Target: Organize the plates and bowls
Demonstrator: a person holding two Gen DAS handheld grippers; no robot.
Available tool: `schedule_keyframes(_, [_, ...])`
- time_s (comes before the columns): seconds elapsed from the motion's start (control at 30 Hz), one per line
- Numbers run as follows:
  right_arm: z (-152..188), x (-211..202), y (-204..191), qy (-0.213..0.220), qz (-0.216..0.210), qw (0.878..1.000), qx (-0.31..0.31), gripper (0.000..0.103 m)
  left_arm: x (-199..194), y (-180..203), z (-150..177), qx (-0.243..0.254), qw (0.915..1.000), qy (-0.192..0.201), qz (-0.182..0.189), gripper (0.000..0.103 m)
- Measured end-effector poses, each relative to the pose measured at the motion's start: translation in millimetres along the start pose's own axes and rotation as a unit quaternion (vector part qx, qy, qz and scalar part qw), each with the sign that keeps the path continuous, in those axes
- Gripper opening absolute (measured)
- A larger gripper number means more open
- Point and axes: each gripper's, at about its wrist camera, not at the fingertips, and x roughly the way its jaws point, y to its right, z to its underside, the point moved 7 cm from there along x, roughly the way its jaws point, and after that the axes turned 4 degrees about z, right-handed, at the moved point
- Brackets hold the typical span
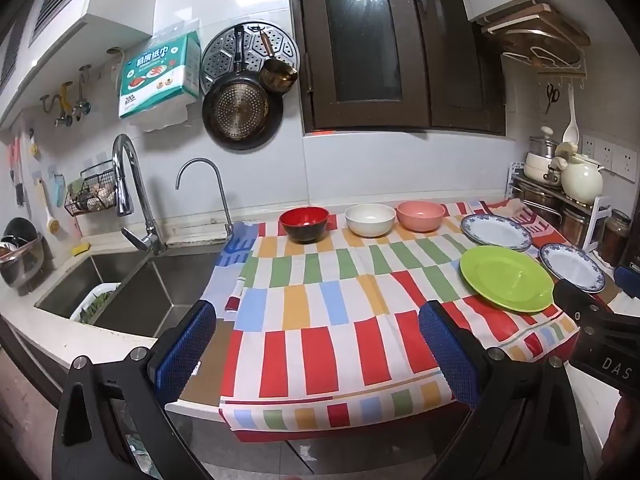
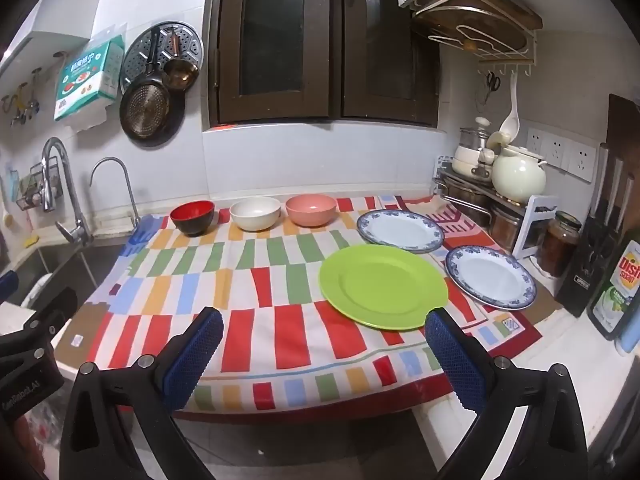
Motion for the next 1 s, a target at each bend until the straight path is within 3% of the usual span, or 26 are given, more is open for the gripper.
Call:
schedule_keyframes(0.2, [-1,-2,-1,0.002,0.001,1.000,0.002,0.102,3,-9,2,-0.018,0.9997,0.000,0.017,0.103])
schedule_keyframes(1.0, [-7,-13,7,0.015,0.002,1.000,-0.008,0.102,-9,-6,-5,-0.011,0.9996,0.027,0.000,0.103])
